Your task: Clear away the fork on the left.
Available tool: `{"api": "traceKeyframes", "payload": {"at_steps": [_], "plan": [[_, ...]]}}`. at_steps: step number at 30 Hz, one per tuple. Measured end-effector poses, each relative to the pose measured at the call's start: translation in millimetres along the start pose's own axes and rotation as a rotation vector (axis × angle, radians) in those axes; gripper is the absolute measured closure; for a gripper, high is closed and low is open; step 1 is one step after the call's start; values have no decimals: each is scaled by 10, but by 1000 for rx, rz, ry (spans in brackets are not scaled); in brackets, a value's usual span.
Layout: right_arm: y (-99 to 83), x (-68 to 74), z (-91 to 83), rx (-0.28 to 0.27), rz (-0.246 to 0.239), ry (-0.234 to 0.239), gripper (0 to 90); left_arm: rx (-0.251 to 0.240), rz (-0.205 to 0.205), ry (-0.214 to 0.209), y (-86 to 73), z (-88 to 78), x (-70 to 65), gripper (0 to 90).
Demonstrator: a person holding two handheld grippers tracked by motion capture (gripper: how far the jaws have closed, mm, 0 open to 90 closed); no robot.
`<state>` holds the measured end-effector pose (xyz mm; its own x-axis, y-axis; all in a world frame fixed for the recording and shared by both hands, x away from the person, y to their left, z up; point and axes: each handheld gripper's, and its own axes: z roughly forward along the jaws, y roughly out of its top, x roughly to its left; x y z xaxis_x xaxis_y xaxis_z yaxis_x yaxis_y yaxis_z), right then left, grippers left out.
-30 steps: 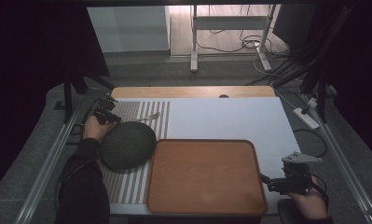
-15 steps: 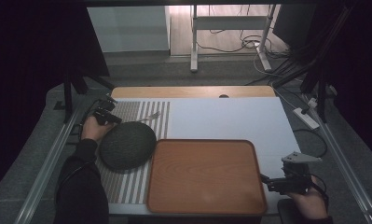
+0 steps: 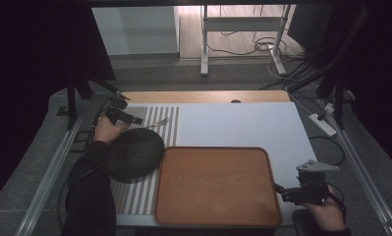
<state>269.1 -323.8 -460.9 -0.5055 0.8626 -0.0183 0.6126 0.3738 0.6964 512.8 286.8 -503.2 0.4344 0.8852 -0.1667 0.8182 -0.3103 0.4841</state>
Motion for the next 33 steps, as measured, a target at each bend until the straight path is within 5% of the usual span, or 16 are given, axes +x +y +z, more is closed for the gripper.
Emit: {"api": "traceKeyframes", "payload": {"at_steps": [9, 15, 21, 33], "plan": [[-1, 0, 0, -2, 0, 2, 0, 48, 65, -4, 130, 199, -198, 0], [-1, 0, 1, -2, -1, 3, 0, 129, 111, 35, 174, 410, -302, 0], [-2, -1, 2, -1, -1, 4, 0, 152, 124, 67, 196, 471, -324, 8], [0, 2, 4, 5, -7, 3, 0, 101, 107, 62, 125, 277, -119, 536]]}}
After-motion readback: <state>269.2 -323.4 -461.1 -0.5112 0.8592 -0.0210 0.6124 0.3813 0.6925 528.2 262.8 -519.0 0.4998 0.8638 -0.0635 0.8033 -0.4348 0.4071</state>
